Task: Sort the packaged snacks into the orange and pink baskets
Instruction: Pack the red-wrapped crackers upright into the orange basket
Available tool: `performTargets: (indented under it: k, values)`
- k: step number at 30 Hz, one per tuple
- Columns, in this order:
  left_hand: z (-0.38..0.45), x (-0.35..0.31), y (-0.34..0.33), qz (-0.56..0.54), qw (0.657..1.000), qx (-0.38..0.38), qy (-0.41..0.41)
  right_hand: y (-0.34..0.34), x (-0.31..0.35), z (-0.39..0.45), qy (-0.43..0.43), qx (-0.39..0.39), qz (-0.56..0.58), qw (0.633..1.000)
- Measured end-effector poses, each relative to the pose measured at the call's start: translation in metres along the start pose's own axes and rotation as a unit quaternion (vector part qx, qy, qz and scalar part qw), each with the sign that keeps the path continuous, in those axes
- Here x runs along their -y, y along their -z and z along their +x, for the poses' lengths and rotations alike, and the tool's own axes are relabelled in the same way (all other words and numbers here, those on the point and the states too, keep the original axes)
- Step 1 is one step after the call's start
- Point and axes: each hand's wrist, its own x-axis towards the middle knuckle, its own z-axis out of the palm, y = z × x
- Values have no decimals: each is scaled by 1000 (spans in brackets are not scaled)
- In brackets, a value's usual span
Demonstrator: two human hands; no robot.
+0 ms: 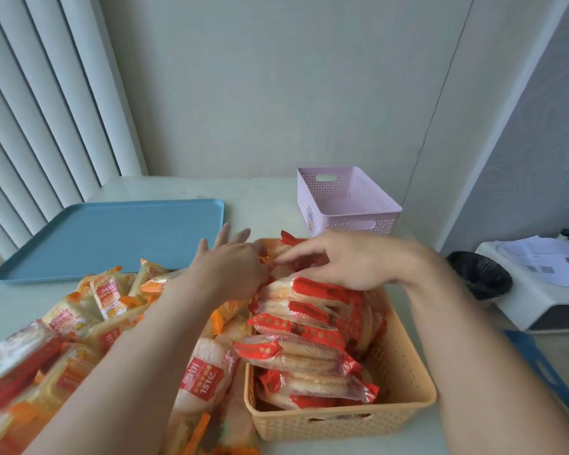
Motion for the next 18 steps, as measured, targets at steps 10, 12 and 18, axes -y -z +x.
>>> performTargets:
  k: [10,12,18]
  values:
    - [10,-11,15,110,988,103,-9,-3,-8,8,-93,11,-89,992]
    - [13,-6,12,119,989,81,-37,-2,-8,6,-94,-12,-72,993]
    - [-7,-12,14,36,995,-89,-27,-4,-2,3,-11,-33,-51,998]
